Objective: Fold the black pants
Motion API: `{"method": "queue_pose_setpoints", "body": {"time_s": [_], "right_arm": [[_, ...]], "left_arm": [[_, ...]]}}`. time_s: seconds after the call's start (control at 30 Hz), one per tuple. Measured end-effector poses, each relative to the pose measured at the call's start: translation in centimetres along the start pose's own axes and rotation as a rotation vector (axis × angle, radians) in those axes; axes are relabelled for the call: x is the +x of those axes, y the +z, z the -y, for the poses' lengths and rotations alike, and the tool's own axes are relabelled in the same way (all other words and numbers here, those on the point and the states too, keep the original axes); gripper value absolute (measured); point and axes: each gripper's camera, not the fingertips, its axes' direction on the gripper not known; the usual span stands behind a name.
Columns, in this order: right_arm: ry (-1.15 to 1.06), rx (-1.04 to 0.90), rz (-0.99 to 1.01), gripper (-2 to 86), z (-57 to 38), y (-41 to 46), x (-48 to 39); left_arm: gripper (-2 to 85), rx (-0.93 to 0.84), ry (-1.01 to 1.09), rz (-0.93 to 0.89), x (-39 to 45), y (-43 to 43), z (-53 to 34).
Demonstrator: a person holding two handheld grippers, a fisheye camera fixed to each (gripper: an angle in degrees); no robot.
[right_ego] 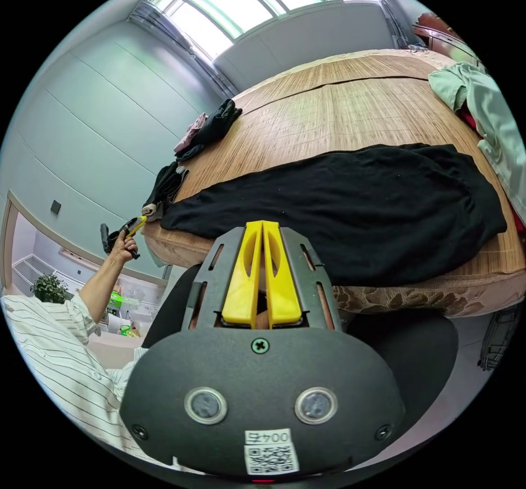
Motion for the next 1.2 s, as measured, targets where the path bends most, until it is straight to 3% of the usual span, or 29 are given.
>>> {"method": "queue_pose_setpoints", "body": {"time_s": [0.1,0.17,0.3,0.43,0.77,0.87,0.93,1.07,1.2], "right_arm": [[0.04,0.014,-0.005,-0.7,-0.5,0.0,1.2],[0.065,0.024,-0.005,-0.7,-0.7,-0.1,1.9],[0.047,0.031,-0.041,-0.7,-0.3,-0.3,2.2],[0.034,0.043,-0.029,-0.7,1.7,-0.4,2.9],[0.102,-0.185,-0.199,-0.5,14.1,5.3,9.6],[0.116,-0.064,-0.04,-0.1,13.9,1.0,11.0],[0.143,0.053,-0.044,0.5,12.6,-3.2,12.4],[0.231,0.116,-0.292,3.7,9.8,-9.5,18.4],[0.202,0.106,-0.357,5.7,11.4,-12.7,21.5]], "left_arm": [[0.7,-0.137,0.165,-0.17,9.6,5.3,-1.4],[0.5,-0.225,0.266,-0.185,15.4,8.8,-2.4],[0.2,-0.339,0.328,-0.091,24.0,14.5,-3.0],[0.3,-0.418,0.221,0.039,25.6,17.7,-2.2],[0.6,-0.343,0.167,-0.033,29.6,15.4,-2.0],[0.6,-0.346,0.157,-0.046,31.2,14.7,-1.5],[0.5,-0.348,0.156,-0.047,32.7,14.1,-1.2],[0.3,-0.366,0.17,-0.044,35.6,12.8,-0.1],[0.1,-0.318,0.238,-0.002,41.9,9.4,0.9]]}}
